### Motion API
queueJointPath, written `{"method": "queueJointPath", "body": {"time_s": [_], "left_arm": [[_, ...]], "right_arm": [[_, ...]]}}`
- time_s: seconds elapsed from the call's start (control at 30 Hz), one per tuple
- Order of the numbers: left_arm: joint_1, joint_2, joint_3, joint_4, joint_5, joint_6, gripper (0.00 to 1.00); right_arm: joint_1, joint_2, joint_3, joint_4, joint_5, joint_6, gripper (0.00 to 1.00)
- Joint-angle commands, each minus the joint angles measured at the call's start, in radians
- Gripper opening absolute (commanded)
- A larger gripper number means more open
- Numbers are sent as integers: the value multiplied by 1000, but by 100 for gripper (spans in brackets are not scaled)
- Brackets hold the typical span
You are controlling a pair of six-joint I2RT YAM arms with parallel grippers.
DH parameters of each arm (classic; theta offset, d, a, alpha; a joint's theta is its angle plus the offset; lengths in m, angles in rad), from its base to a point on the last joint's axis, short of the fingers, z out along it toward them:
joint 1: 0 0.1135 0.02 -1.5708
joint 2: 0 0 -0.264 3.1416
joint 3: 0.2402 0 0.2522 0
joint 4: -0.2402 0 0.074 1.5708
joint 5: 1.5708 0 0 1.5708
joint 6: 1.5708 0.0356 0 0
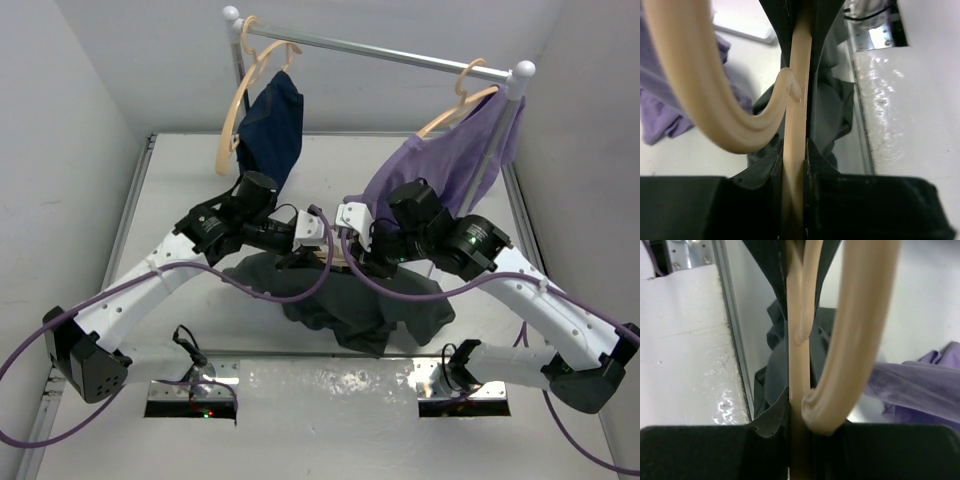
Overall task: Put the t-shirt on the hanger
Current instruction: Place the hanger at the clothesline.
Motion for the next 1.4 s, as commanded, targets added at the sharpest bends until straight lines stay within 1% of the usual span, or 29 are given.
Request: {"method": "queueJointPath", "body": {"time_s": [0.0,0.1,0.13,0.17,0.2,0.27,0.3,0.33,0.37,0.43,0.53,0.6,0.63,0.7,0.73,0.77,0.8,0.83,0.87,0.9,0.93,1.0,1.03,1.1,1.13,1.17,1.2,1.3,1.37], "left_arm": [[-1,-12,61,48,11,-80,0],[1,-38,52,18,-20,-88,0],[1,-48,43,12,-38,-91,0],[1,-66,37,4,-48,-92,0],[1,-77,31,4,-58,-97,0],[1,-107,12,10,-104,-115,0],[4,-114,8,8,-120,-121,0],[10,-123,-1,7,-138,-131,0],[16,-140,-8,2,-140,-135,0],[38,-155,-24,-11,-147,-140,0],[44,-184,-78,-44,-209,-126,0],[45,-204,-103,-103,-244,-93,0],[47,-209,-112,-134,-273,-26,0],[53,-223,-109,-282,-290,88,0],[61,-229,-112,-335,-311,203,0],[64,-241,-118,-387,-343,225,0],[65,-244,-126,-386,-388,221,0],[82,-244,-133,-377,-472,184,0],[99,-237,-135,-351,-500,169,0],[116,-230,-129,-328,-520,149,0],[145,-223,-112,-306,-551,91,0],[156,-194,-87,-220,-586,9,0],[154,-178,-65,-162,-623,-59,0],[154,-166,-34,-110,-637,-111,0],[153,-146,-8,-47,-658,-178,0],[150,-123,12,-27,-667,-213,0],[131,-67,69,-4,-699,-273,0],[116,15,156,36,-747,-342,0],[116,75,245,97,-778,-411,0]], "right_arm": [[17,-19,0,70,-43,9,0],[17,-22,-15,91,-21,30,0],[17,-28,-26,102,-3,42,3],[16,-32,-37,133,11,53,10],[17,-38,-61,150,19,61,30],[17,-53,-92,221,29,94,61],[17,-58,-115,239,29,105,70],[16,-58,-123,252,39,124,94],[16,-58,-129,269,51,136,99],[17,-58,-132,279,86,167,99],[17,-75,-129,289,195,196,99],[16,-102,-126,296,299,210,99],[16,-113,-124,296,331,220,99],[16,-134,-111,280,400,231,99],[14,-137,-103,268,413,236,99],[16,-141,-94,247,424,239,99],[16,-148,-78,237,442,243,99],[16,-153,-72,230,451,254,99],[16,-159,-64,225,463,263,99],[16,-170,-58,230,485,266,99],[16,-194,-58,236,494,303,99],[16,-223,-75,266,511,311,99],[16,-252,-83,274,520,308,99],[16,-277,-104,283,539,303,99],[16,-286,-107,280,561,300,99],[16,-295,-107,265,569,299,99],[16,-299,-104,253,582,297,99],[16,-303,-98,214,597,300,99],[16,-308,-97,191,623,311,99]]}}
